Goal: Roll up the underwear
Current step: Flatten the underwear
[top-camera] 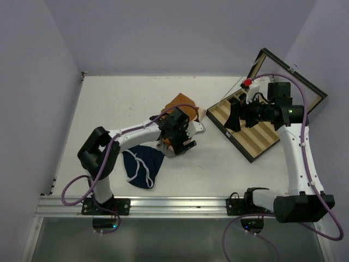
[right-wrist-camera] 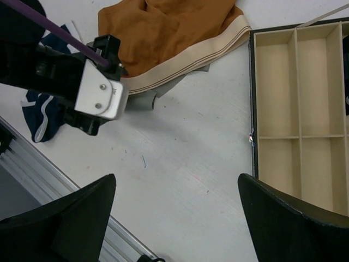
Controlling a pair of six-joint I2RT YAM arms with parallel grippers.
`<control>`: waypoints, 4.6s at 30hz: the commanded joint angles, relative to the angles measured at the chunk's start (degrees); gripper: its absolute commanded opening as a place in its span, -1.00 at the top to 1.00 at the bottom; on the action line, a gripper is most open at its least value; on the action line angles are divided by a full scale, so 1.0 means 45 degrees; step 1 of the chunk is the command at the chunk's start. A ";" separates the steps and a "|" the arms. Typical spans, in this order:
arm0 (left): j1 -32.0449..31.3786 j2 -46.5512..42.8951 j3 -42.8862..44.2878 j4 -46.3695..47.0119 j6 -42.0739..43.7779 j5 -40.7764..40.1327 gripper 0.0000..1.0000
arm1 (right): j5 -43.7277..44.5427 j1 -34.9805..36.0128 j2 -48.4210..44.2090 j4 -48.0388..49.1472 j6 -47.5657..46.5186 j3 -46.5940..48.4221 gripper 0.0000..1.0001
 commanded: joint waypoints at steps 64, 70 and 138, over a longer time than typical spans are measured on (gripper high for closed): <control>0.9719 -0.3036 -0.4697 0.0016 0.0492 0.2883 -0.25 | 0.3070 1.1243 1.1752 0.7267 0.7805 0.3928 0.40; 0.9738 -0.2666 -0.4677 0.0016 0.0609 0.2902 -0.25 | 0.3577 1.1477 1.2727 0.6954 0.8314 0.4631 0.26; 0.9856 -0.0380 -0.2685 0.0680 0.0922 0.4758 0.06 | 0.0531 0.6517 1.0620 0.3965 0.5834 -0.0133 0.03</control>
